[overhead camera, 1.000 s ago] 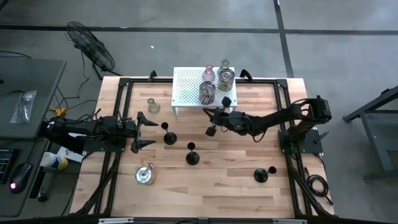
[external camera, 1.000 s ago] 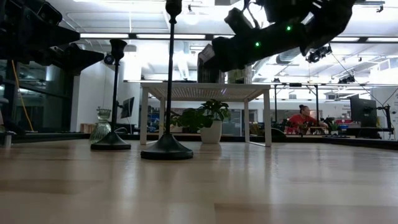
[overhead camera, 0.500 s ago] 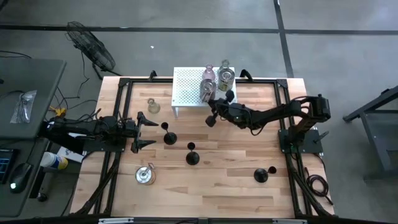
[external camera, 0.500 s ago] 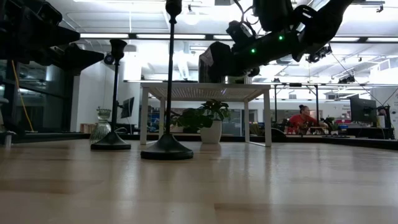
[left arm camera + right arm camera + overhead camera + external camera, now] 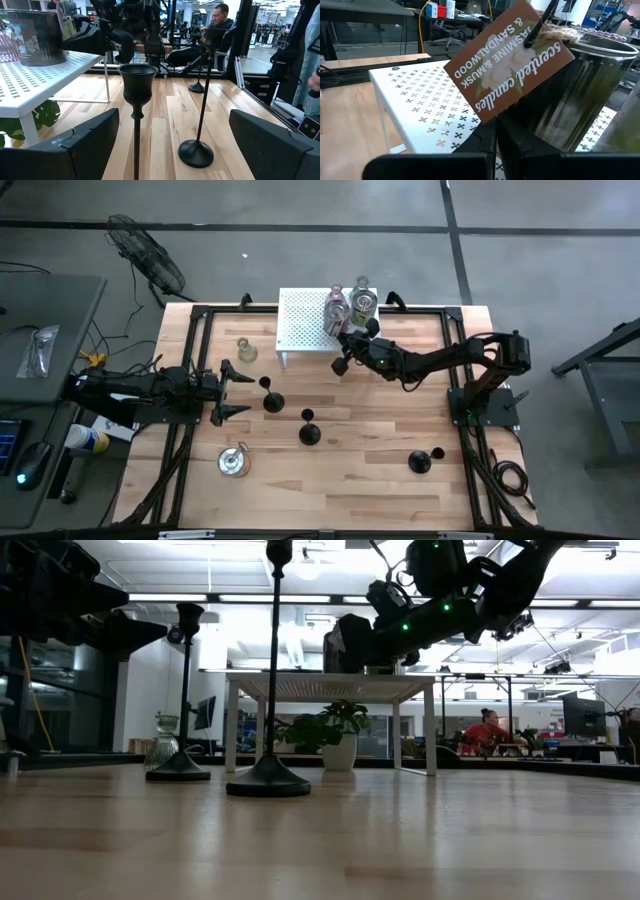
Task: Pick & Place candle stick holders
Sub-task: Put the brown scented candle on the shelf aligned with the other scented candle
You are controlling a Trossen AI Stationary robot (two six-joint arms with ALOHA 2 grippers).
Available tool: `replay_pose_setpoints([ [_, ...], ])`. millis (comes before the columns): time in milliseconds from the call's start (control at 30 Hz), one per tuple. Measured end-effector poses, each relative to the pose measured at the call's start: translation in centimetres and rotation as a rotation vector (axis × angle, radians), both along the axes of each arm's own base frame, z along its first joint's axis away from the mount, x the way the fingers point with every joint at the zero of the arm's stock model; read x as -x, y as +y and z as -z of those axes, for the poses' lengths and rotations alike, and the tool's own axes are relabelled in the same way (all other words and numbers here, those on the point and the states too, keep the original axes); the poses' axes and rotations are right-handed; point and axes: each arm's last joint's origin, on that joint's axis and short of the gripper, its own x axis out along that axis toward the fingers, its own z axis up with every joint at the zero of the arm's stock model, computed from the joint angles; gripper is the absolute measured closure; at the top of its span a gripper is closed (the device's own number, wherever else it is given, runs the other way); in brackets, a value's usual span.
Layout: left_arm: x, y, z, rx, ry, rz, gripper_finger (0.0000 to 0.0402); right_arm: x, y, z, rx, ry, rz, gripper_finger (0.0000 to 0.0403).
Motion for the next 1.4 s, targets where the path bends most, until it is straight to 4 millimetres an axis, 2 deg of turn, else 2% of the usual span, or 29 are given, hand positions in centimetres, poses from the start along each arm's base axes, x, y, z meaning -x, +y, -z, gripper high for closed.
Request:
replay_pose_setpoints([
  [1067, 0.0, 0.0, 0.0, 0.0, 0.001, 0.0, 0.0029, 0.5, -2.4, -0.2, 0.005, -0.02, -0.009, 0.0399],
  [1400, 0.0, 0.0, 0.0, 0.0, 0.0, 0.0, 0.0029, 0.5, -2.5, -0.3, 0.018, -0.014, -0.024, 0.0398],
])
